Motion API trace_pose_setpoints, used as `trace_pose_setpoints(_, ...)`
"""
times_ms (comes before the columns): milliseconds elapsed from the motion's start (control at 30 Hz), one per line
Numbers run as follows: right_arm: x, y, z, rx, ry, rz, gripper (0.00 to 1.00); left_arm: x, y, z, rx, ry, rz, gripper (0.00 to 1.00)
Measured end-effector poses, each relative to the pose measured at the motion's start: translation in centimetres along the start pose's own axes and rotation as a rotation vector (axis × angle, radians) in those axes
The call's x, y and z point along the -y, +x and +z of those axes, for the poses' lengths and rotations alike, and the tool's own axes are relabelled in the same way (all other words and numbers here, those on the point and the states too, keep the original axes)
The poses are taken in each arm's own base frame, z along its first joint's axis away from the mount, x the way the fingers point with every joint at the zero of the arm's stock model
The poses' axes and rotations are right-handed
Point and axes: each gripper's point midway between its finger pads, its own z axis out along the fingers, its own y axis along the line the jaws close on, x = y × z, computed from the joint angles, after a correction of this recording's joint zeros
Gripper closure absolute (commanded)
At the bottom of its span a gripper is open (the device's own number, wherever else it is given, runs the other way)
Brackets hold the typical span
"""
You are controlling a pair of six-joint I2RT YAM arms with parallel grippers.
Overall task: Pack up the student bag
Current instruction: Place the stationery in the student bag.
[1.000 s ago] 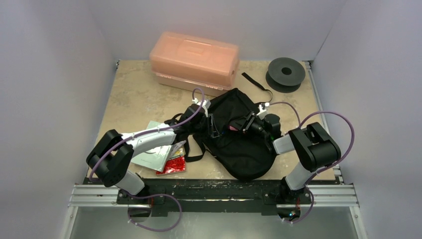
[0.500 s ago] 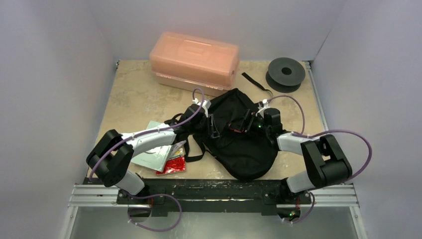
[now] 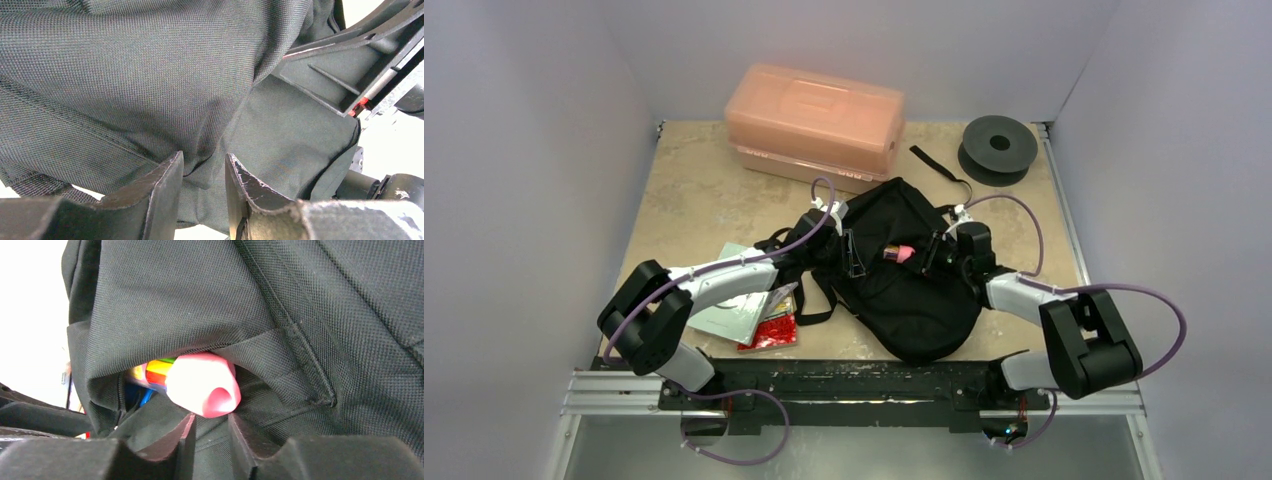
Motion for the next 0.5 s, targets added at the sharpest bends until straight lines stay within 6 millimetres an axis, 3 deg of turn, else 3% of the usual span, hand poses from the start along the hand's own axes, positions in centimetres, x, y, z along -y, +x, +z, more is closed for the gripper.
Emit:
trace_pose_setpoints(67, -0.3, -0.3, 0.2, 0.013, -0.014, -0.002, 0.87, 0.0, 0.0, 0.0, -0.002, 0.001, 0.0, 0.65)
trace_pose_setpoints(200, -0.6, 0.0, 1.6, -0.003, -0.054, 0.011, 0.99, 0.0, 0.2, 0.2, -0.011, 0.002, -0.001, 0.66)
trace_pose_setpoints(367, -2.5, -0.1, 4.0, -0.014, -0.112, 0.003, 1.0, -0.1, 0.4, 0.2, -0.017, 0.002, -0.002, 0.66)
trace_pose_setpoints(500, -5.2, -1.8, 4.5, 0.05, -0.174, -0.027, 0.94, -0.1, 0.4, 0.2, -0.017, 0.003, -0.002, 0.66)
